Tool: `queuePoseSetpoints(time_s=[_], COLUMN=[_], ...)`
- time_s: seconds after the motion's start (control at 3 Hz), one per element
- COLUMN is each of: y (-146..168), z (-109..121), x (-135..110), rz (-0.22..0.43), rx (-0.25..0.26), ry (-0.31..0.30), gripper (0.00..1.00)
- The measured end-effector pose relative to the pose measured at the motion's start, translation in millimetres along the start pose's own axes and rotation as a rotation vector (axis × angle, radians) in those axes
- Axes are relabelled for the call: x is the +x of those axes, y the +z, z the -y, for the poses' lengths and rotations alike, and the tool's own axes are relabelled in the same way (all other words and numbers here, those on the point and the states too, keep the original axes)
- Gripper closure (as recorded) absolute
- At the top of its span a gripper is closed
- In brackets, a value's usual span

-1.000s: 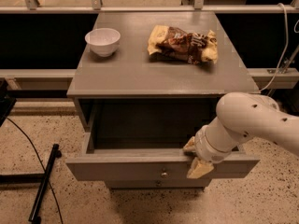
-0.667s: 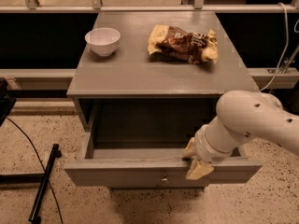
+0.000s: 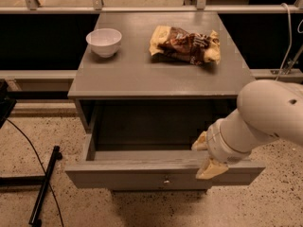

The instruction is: Open top drawer

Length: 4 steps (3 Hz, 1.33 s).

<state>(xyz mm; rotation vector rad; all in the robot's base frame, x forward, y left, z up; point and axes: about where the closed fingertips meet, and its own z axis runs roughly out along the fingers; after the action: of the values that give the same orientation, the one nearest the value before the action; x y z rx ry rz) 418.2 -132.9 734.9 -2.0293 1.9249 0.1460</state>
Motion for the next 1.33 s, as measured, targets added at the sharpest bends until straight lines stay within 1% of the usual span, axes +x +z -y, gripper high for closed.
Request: queuePoseSetpoints(time_s=[0.33,0.67,1.0,1.33], y=[-40.3,-48.9,-20.9,24.8], z=[9.5,28.4,44.3,65.7], x=[-4.2,2.3,18.3,44.4], rz=[-0.043,-0.078,-0.090,-0.116], rx=[0.046,0.042,0.020,0.000], ry=[-0.015,-0.015,0.000,0.020], gripper=[0.51,0.77,0.98,1.00])
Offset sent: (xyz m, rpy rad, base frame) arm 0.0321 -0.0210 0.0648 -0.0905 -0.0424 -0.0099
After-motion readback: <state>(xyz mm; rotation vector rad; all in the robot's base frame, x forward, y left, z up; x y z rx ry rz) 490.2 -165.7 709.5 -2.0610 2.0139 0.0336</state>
